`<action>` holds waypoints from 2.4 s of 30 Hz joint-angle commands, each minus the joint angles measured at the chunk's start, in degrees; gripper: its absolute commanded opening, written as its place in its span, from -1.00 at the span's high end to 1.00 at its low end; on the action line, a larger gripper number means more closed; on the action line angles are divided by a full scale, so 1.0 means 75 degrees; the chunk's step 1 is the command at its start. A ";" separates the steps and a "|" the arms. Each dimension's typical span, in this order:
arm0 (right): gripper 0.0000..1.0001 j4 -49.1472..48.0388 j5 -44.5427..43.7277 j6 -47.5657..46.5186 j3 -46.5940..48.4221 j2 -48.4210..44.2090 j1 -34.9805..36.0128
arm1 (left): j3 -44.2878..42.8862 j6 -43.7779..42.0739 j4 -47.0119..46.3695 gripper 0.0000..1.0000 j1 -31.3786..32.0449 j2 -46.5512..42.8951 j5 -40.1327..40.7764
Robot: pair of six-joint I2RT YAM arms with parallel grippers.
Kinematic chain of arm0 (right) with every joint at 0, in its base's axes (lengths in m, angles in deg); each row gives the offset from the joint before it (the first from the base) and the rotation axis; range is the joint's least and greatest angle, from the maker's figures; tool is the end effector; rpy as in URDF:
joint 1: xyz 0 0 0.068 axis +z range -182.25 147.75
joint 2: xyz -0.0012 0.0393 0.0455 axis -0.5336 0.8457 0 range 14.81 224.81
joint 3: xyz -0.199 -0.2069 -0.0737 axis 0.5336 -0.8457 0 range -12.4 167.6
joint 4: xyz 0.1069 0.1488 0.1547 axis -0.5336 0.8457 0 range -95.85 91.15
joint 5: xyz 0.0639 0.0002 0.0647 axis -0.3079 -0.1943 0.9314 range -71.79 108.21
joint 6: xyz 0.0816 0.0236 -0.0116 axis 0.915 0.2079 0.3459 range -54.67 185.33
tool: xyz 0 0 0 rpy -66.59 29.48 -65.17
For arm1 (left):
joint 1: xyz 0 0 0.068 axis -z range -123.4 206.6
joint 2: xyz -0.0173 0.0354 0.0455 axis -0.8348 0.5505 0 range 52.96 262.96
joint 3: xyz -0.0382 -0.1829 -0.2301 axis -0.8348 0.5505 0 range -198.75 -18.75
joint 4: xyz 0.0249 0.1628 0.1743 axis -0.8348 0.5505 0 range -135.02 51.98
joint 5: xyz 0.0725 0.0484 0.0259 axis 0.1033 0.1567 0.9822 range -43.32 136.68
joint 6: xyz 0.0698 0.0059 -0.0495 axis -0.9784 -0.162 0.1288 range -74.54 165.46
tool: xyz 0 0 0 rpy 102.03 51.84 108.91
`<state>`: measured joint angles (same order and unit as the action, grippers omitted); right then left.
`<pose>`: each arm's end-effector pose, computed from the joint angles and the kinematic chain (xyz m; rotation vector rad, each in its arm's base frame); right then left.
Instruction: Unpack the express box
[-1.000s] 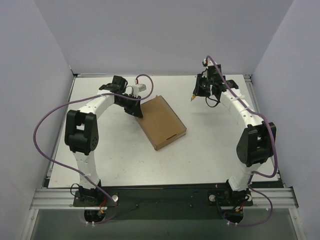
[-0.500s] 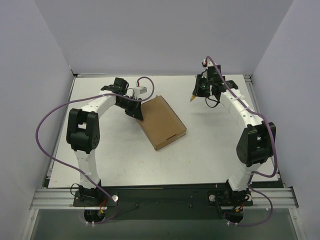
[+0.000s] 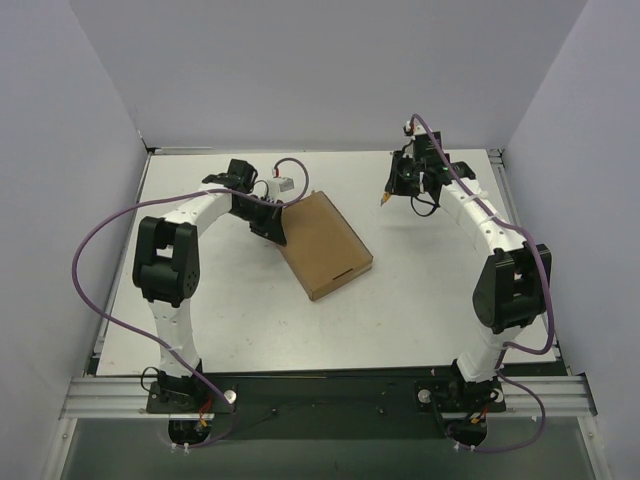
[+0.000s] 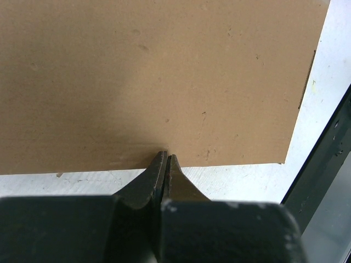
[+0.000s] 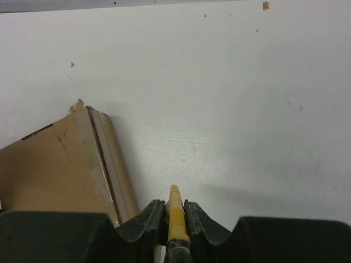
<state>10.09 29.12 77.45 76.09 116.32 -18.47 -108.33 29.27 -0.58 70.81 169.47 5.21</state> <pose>0.4207 0.1179 0.3327 -0.1485 2.0956 0.4724 0.3904 -0.1505 0.2007 0.8506 2.5053 -0.9922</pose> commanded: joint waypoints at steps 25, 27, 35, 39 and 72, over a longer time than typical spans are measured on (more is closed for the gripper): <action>1.00 -0.0169 0.0208 -0.0116 -0.0138 -0.0047 0.0026 | 0.2487 -0.0713 -0.0008 1.00 -0.0864 -0.1167 0.0385; 1.00 -0.0169 0.0208 -0.0116 -0.0115 -0.0024 0.0049 | 0.2603 -0.0643 -0.0043 1.00 -0.0923 -0.1214 0.0362; 1.00 -0.0216 0.0326 -0.0151 0.0178 0.0351 0.0365 | 0.2815 -0.0526 -0.0090 1.00 -0.1169 -0.1390 0.0257; 1.00 -0.0298 0.0372 -0.0163 0.0365 0.0609 0.0635 | 0.2967 -0.0584 -0.0043 1.00 -0.1298 -0.1507 0.0315; 1.00 -0.0439 -0.0225 -0.1112 0.0495 0.0797 0.1127 | 0.3296 0.0939 -0.2750 1.00 -0.0091 -0.2539 0.0069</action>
<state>7.01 28.75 70.23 81.40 127.36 -9.38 -83.98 36.11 -17.38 70.01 148.90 4.77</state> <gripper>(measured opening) 0.190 0.020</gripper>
